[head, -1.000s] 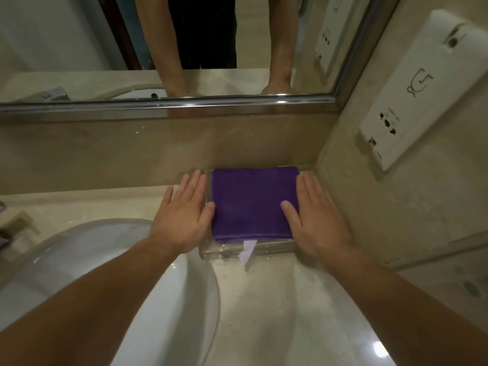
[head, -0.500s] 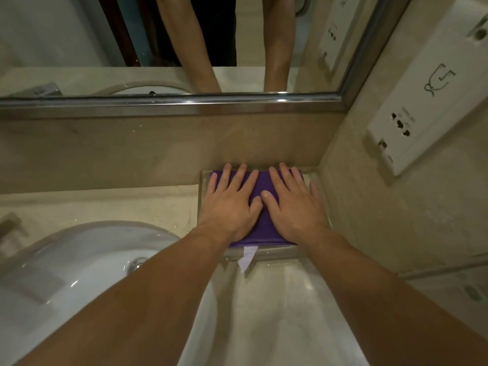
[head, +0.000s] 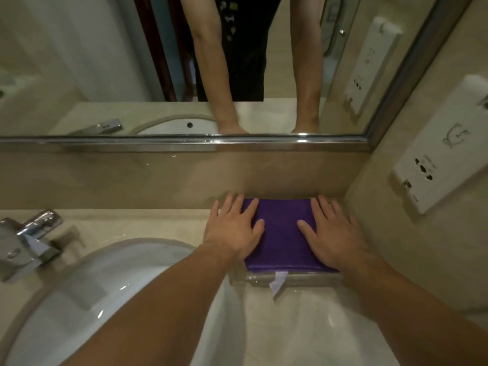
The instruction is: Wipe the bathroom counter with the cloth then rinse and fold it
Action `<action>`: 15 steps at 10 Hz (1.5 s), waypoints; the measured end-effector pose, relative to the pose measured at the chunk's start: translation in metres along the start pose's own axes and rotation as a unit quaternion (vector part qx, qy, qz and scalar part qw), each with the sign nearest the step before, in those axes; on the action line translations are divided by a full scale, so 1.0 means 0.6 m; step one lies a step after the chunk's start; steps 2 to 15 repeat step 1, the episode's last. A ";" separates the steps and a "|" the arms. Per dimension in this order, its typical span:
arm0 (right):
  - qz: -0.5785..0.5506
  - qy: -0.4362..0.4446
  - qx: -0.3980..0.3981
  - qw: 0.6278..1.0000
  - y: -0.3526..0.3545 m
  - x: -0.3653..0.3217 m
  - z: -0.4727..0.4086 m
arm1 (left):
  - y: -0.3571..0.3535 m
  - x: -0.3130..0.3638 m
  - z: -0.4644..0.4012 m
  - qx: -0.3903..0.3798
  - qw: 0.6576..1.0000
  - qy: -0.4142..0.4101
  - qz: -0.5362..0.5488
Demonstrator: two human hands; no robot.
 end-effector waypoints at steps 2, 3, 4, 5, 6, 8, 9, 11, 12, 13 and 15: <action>0.011 0.021 -0.023 0.999 0.024 -0.016 0.013 | 0.036 -0.024 0.013 -0.023 1.000 0.003 -0.011; 0.011 0.021 -0.023 0.999 0.024 -0.016 0.013 | 0.036 -0.024 0.013 -0.023 1.000 0.003 -0.011; 0.011 0.021 -0.023 0.999 0.024 -0.016 0.013 | 0.036 -0.024 0.013 -0.023 1.000 0.003 -0.011; 0.011 0.021 -0.023 0.999 0.024 -0.016 0.013 | 0.036 -0.024 0.013 -0.023 1.000 0.003 -0.011; 0.011 0.021 -0.023 0.999 0.024 -0.016 0.013 | 0.036 -0.024 0.013 -0.023 1.000 0.003 -0.011; 0.011 0.021 -0.023 0.999 0.024 -0.016 0.013 | 0.036 -0.024 0.013 -0.023 1.000 0.003 -0.011; 0.011 0.021 -0.023 0.999 0.024 -0.016 0.013 | 0.036 -0.024 0.013 -0.023 1.000 0.003 -0.011; 0.011 0.021 -0.023 0.999 0.024 -0.016 0.013 | 0.036 -0.024 0.013 -0.023 1.000 0.003 -0.011; 0.011 0.021 -0.023 0.999 0.024 -0.016 0.013 | 0.036 -0.024 0.013 -0.023 1.000 0.003 -0.011; 0.011 0.021 -0.023 0.999 0.024 -0.016 0.013 | 0.036 -0.024 0.013 -0.023 1.000 0.003 -0.011; 0.011 0.021 -0.023 0.999 0.024 -0.016 0.013 | 0.036 -0.024 0.013 -0.023 1.000 0.003 -0.011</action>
Point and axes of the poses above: each hand's wrist, its own z-axis away from the middle knuckle, its own y-axis out of the back of the hand, x = y × z, the point moved 9 cm from there along -z, towards the middle knuckle, and after that the axes turned 4 degrees about -x, right-handed, at the moved point
